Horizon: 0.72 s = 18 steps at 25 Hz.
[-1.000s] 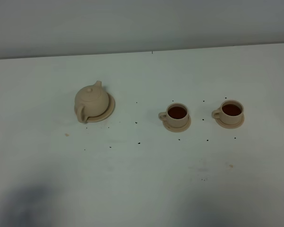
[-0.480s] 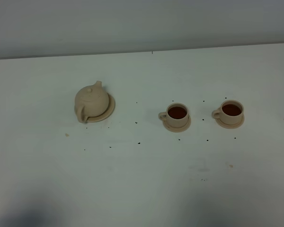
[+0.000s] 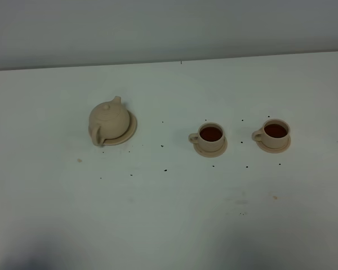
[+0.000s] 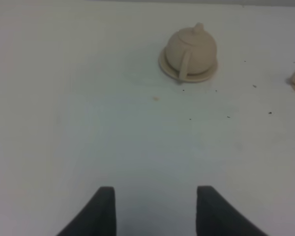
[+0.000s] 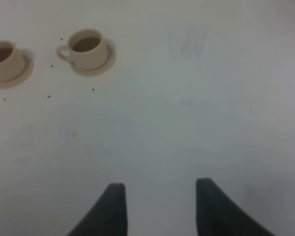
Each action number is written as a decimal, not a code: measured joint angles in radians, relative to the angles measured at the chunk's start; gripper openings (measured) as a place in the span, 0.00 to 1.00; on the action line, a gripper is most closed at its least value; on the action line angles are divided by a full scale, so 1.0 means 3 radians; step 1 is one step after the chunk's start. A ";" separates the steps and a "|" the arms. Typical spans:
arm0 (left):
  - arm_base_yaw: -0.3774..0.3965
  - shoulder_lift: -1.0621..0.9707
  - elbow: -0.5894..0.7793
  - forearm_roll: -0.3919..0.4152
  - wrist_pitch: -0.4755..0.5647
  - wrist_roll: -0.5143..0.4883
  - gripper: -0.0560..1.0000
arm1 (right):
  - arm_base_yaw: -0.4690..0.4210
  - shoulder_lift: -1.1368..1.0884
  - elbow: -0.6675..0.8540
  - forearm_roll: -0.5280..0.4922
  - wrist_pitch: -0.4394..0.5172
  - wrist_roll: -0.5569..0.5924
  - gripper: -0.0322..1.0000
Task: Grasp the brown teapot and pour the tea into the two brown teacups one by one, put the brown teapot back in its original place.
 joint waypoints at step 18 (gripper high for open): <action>-0.0021 -0.0003 0.0000 0.0000 0.0000 0.0003 0.43 | 0.0000 0.0000 0.0000 0.0000 0.0000 0.0000 0.36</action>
